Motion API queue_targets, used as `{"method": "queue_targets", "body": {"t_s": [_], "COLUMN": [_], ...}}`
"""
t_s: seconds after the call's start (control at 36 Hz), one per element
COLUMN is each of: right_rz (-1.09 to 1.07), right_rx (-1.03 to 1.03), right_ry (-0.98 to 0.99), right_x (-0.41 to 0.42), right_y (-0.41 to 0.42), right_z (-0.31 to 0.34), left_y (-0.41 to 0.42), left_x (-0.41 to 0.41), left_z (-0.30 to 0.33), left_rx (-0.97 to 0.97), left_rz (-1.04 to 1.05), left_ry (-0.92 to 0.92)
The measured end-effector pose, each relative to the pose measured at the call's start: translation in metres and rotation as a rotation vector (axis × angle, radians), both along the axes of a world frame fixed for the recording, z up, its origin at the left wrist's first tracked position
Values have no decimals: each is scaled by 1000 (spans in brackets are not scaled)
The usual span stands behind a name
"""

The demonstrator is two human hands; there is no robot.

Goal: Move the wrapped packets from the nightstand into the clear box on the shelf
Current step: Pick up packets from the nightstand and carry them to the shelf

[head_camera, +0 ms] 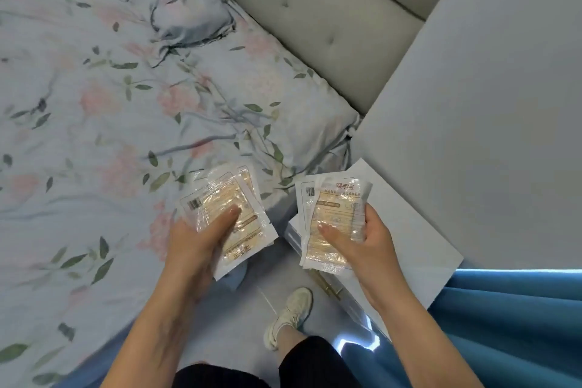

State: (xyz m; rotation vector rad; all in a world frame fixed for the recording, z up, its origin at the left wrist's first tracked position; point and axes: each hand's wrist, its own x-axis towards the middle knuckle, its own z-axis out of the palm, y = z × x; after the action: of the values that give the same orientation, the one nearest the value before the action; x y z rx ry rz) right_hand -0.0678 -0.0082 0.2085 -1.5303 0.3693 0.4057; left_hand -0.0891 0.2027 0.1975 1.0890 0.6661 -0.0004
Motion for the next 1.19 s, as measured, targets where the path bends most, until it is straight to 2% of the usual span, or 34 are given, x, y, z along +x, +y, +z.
{"method": "queue_targets", "body": {"t_s": [0.19, 0.42, 0.56, 0.67, 0.89, 1.03, 1.19], "right_rz": [260, 693, 965, 1156, 1442, 1469, 1489], "right_rx": [-15, 87, 131, 129, 168, 206, 248], "right_ry": [-68, -81, -66, -93, -97, -104, -119], "right_x": [-58, -212, -324, -397, -475, -495, -506], "right_y": [148, 342, 436, 488, 559, 619, 716], "right_z": [22, 44, 63, 75, 93, 100, 106], "left_y": [125, 284, 328, 332, 345, 390, 485], "left_x": [-117, -363, -511, -595, -688, -718, -723], "left_z": [20, 59, 96, 108, 107, 110, 125], "left_rx": [77, 271, 347, 326, 253, 229, 255], "left_rz": [305, 691, 917, 1109, 1376, 1464, 1470], "left_ry": [2, 125, 137, 131, 164, 184, 129]}}
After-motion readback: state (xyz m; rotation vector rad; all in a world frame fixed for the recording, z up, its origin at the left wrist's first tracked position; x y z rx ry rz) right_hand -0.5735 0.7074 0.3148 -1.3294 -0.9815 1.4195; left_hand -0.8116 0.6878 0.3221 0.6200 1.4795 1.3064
